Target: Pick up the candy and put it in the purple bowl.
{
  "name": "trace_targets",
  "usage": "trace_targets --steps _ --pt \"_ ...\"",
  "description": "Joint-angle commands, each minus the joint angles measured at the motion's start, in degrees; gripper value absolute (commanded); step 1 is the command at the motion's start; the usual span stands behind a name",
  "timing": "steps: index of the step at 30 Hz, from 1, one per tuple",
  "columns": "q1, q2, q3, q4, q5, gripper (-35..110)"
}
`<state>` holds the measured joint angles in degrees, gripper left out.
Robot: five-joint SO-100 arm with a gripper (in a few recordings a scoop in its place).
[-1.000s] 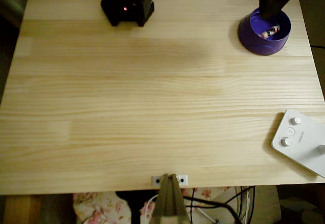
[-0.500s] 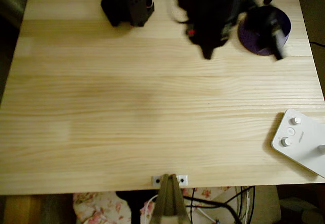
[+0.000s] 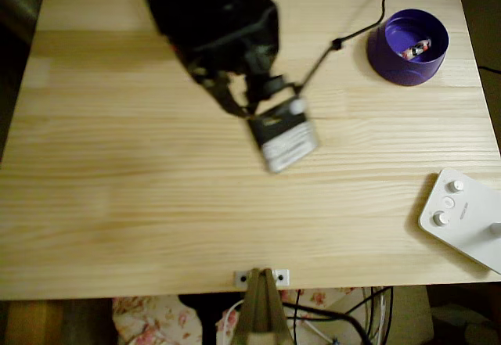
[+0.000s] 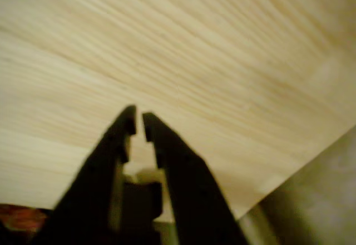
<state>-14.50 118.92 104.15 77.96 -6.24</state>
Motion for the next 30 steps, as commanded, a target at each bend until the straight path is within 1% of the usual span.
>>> trace_targets --steps 1,8,12,18,30 --pt "5.2 6.9 1.0 1.1 2.9 -1" --pt "12.0 13.3 8.7 1.8 6.9 -1" --pt "17.0 15.8 13.6 0.3 9.6 -1" --pt "20.6 20.7 21.0 -5.8 8.7 -1" --pt "24.9 40.3 42.6 -15.3 9.2 -1"
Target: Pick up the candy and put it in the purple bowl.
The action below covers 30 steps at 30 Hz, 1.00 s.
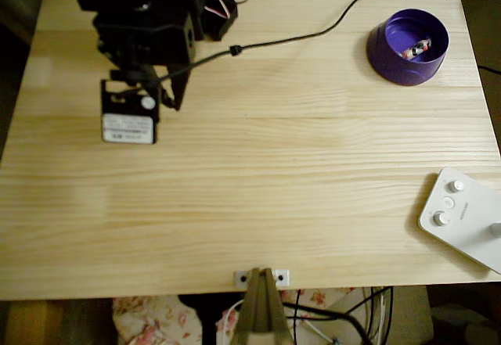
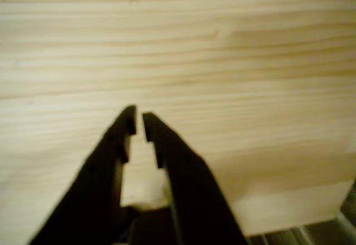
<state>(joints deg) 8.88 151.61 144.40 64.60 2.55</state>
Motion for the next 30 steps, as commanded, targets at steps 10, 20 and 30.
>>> trace_targets --steps 10,20,30 --pt "3.8 28.7 18.8 0.2 -2.3 -1" --pt "4.7 37.4 25.7 3.3 -2.1 -1" --pt "5.7 37.4 26.0 3.2 -1.0 -1"
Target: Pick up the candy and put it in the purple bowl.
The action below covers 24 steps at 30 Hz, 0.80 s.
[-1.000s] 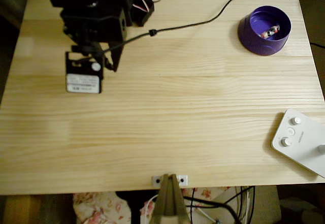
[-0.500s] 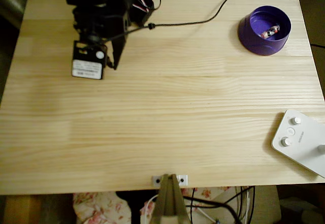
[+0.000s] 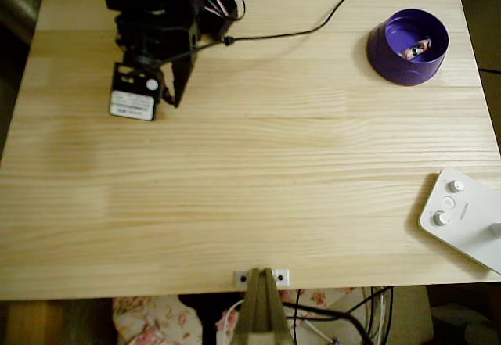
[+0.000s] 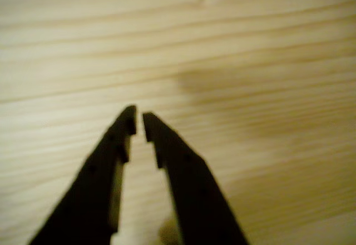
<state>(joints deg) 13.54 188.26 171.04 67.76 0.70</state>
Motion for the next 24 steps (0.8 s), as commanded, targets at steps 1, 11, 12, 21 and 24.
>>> trace_targets --steps 1,11,12,21,24 --pt "0.9 0.8 -0.5 0.0 0.7 -1" --pt "0.2 0.8 -0.5 0.1 -0.2 -1" --pt "0.2 0.8 -0.5 0.1 -0.2 -1" --pt "0.2 0.8 -0.5 0.1 -0.3 -1" --pt "0.2 0.8 -0.5 0.1 -0.3 -1"
